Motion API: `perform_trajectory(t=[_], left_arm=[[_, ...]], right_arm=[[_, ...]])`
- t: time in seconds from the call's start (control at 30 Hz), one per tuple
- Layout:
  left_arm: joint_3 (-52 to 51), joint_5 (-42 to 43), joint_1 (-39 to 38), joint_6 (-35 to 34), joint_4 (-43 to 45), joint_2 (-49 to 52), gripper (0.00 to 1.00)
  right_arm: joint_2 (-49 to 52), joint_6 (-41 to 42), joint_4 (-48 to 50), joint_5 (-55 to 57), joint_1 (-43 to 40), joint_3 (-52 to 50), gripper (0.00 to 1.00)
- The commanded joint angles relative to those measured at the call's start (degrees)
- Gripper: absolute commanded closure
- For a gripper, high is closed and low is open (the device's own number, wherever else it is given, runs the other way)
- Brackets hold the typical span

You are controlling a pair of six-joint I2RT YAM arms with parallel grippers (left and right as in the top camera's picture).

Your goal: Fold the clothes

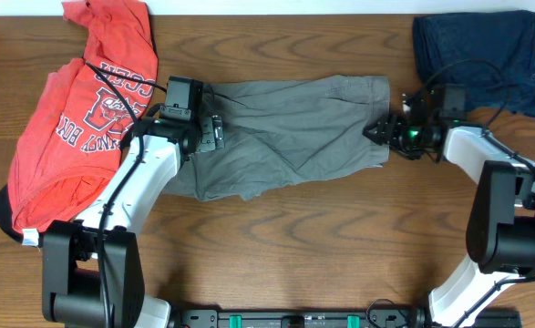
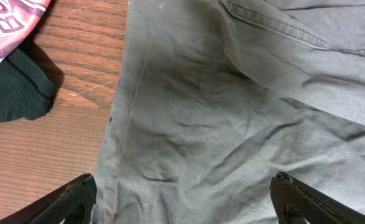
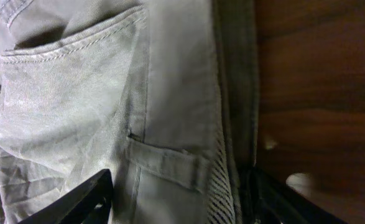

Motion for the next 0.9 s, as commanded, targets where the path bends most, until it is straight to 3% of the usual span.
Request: perform_trajectory(t=[0.0, 0.13, 0.37, 0.6, 0.87], left_arm=[[0.11, -0.72, 0.2, 0.74, -0.42, -0.39, 0.09], [0.11, -0.72, 0.17, 0.72, -0.44, -0.39, 0.09], [0.11, -0.72, 0.2, 0.74, -0.96, -0.39, 0.09], [0.11, -0.74, 0.26, 0.74, -0.5, -0.39, 0.09], [0.11, -0.68, 2.71, 0.72, -0.2, -2.14, 0.09]], right_arm=[[2.56, 3.19, 0.09, 2.4, 3.61, -3.32, 0.33], [3.28, 4.7, 1.86, 2.97, 6.4, -3.32, 0.41], [4.17, 5.49, 5.25, 3.08, 7.82, -3.26, 0.99], [3.76, 2.64, 3.78, 3.21, 4.11, 0.15, 0.99], [-0.44, -10.05, -16.52, 3.34, -3.45, 14.43, 0.99]])
